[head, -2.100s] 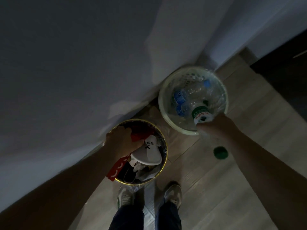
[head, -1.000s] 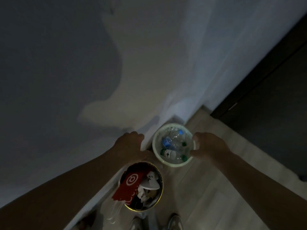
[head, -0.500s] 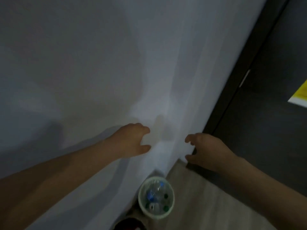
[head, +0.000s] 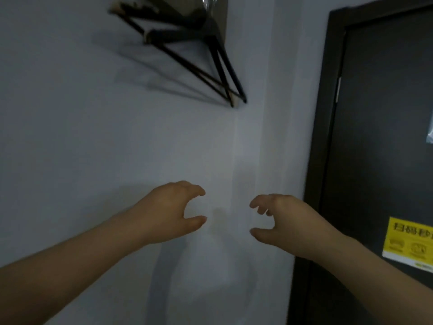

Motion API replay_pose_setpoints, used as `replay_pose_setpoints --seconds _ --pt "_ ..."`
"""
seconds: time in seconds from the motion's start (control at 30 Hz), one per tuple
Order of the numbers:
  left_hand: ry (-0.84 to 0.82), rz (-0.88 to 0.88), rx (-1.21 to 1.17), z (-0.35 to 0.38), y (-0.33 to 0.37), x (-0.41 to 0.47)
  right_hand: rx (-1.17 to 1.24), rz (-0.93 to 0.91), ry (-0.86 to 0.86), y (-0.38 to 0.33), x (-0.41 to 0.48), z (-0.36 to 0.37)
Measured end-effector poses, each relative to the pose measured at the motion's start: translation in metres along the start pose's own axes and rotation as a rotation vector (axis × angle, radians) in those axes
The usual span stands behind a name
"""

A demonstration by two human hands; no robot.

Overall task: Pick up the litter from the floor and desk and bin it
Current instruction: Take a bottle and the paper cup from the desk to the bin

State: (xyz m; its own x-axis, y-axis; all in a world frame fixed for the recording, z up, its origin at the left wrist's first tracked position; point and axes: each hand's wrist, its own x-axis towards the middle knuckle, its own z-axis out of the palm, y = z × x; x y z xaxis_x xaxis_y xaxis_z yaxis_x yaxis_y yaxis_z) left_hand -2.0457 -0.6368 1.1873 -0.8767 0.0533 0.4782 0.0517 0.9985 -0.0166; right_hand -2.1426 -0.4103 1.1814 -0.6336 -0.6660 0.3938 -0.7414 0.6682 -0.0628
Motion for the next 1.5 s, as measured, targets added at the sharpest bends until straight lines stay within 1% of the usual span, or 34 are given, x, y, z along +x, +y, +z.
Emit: replay_pose_setpoints --seconds 0.1,0.2,0.33,0.43,0.6,0.8,0.93,1.07,1.3,1.5 --pt "0.094 -0.035 0.045 -0.024 0.013 0.004 0.033 -0.090 0.082 0.010 0.008 -0.026" --pt "0.145 -0.099 0.085 -0.042 0.028 0.004 0.066 -0.191 0.151 0.017 0.015 -0.044" --pt "0.170 -0.205 0.158 -0.053 0.048 -0.010 0.110 -0.341 0.193 0.021 0.020 -0.052" --pt "0.185 -0.302 0.229 -0.061 0.059 -0.034 0.173 -0.467 0.180 0.012 0.024 -0.052" --pt "0.177 -0.518 0.334 -0.086 0.074 -0.096 0.326 -0.675 0.174 -0.035 0.022 -0.041" --pt "0.182 -0.759 0.517 -0.142 0.105 -0.201 0.410 -0.920 0.107 -0.130 -0.014 -0.044" --pt "0.191 -0.895 0.629 -0.190 0.145 -0.287 0.487 -1.090 0.099 -0.206 -0.067 -0.064" --pt "0.180 -1.059 0.744 -0.242 0.202 -0.389 0.608 -1.285 0.111 -0.292 -0.145 -0.093" --pt "0.133 -1.392 0.946 -0.327 0.348 -0.574 0.821 -1.617 0.040 -0.441 -0.328 -0.144" --pt "0.134 -1.669 1.027 -0.373 0.447 -0.677 0.915 -1.834 -0.015 -0.534 -0.460 -0.189"
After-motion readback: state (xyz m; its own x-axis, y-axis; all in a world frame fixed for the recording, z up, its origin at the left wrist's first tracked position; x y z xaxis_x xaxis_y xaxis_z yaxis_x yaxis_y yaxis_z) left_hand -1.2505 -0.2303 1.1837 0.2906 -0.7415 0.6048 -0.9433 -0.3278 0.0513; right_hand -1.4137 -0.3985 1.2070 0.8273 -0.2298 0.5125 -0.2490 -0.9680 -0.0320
